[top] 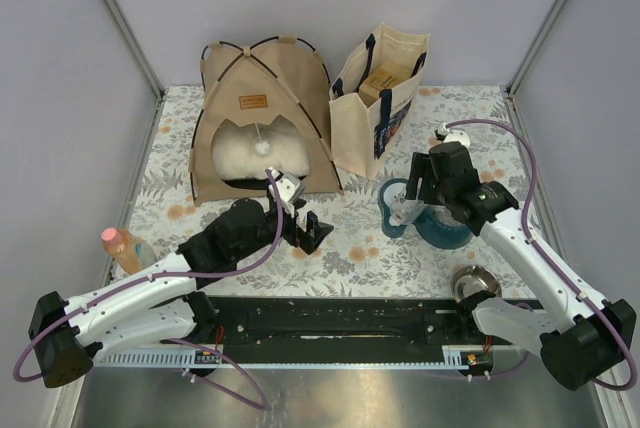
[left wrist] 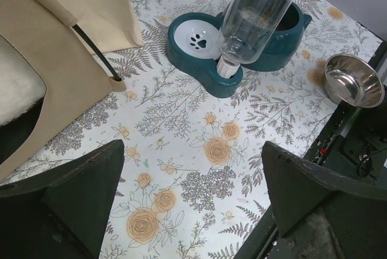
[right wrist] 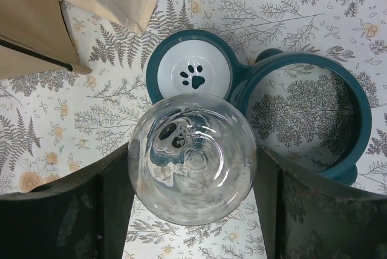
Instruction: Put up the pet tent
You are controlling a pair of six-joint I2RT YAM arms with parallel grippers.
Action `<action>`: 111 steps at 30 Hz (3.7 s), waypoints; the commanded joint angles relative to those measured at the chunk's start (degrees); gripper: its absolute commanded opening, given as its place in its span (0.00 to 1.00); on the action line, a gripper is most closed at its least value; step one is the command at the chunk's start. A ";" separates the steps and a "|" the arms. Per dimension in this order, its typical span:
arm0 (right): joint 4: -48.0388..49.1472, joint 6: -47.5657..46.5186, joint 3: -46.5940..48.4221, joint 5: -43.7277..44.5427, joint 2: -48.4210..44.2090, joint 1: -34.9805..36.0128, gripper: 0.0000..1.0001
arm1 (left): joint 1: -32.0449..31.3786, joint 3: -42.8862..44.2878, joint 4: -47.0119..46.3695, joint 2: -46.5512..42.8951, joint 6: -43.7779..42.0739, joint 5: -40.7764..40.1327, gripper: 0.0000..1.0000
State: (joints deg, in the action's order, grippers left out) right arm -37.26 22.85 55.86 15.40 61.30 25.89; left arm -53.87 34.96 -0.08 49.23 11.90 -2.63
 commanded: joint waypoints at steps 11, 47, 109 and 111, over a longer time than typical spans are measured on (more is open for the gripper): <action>5.08 -3.78 -2.68 9.99 -0.30 8.21 0.33 | -0.01 -0.59 -1.42 -0.89 -0.91 -3.08 0.99; 3.86 -6.07 -2.25 19.67 8.58 22.45 0.62 | -0.01 -1.21 3.15 -5.64 -2.23 -10.90 0.99; -0.89 9.05 12.08 -3.27 37.05 -10.16 0.35 | 1.31 17.34 21.35 -7.75 12.36 -26.72 0.99; -0.89 9.23 12.61 -2.83 37.05 -10.24 0.27 | 1.74 16.37 19.77 -7.92 11.83 -26.90 0.99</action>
State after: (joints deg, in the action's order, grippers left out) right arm -38.98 31.88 67.59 11.00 98.72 15.90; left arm -52.95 52.23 23.00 41.82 24.05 -26.94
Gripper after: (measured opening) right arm 0.334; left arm 0.988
